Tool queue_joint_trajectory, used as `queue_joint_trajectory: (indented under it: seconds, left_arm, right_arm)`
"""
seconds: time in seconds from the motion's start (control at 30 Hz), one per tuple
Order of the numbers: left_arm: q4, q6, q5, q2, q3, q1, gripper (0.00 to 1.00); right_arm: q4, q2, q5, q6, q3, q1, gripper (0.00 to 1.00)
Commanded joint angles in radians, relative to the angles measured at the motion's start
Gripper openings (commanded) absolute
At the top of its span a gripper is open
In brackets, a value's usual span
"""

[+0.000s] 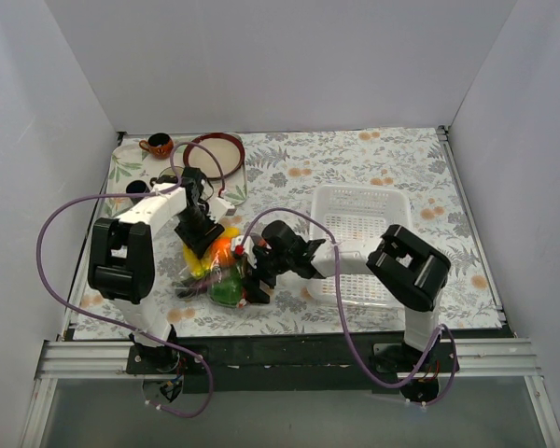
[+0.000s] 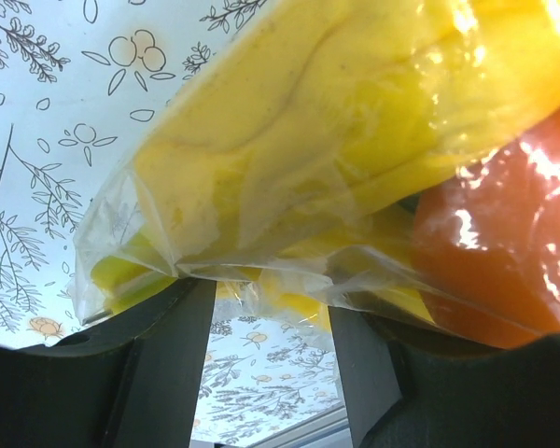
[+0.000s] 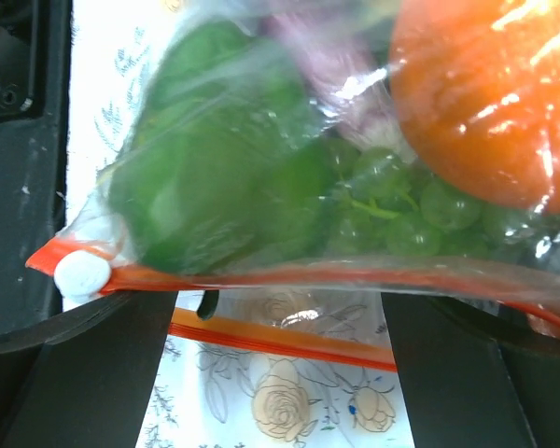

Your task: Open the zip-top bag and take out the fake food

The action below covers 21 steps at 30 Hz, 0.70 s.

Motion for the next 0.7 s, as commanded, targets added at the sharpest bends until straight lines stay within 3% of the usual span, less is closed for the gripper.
queue_joint_trajectory:
  seconds: [0.0, 0.23, 0.43, 0.67]
  left_arm:
    - [0.174, -0.103, 0.045, 0.119, -0.074, -0.042, 0.51]
    - [0.177, -0.094, 0.065, 0.108, -0.095, -0.042, 0.51]
    - [0.168, -0.088, 0.061, 0.070, -0.109, -0.044, 0.50]
    - [0.156, -0.100, 0.071, 0.096, -0.084, -0.042, 0.51]
  right_arm:
    - [0.084, -0.084, -0.034, 0.027, -0.028, 0.036, 0.98]
    - [0.262, -0.192, 0.112, 0.038, -0.120, 0.033, 0.99]
    - [0.291, -0.086, 0.009, 0.076, -0.060, 0.031, 0.98]
    - [0.187, 0.001, -0.010, 0.027, 0.085, 0.040, 0.99]
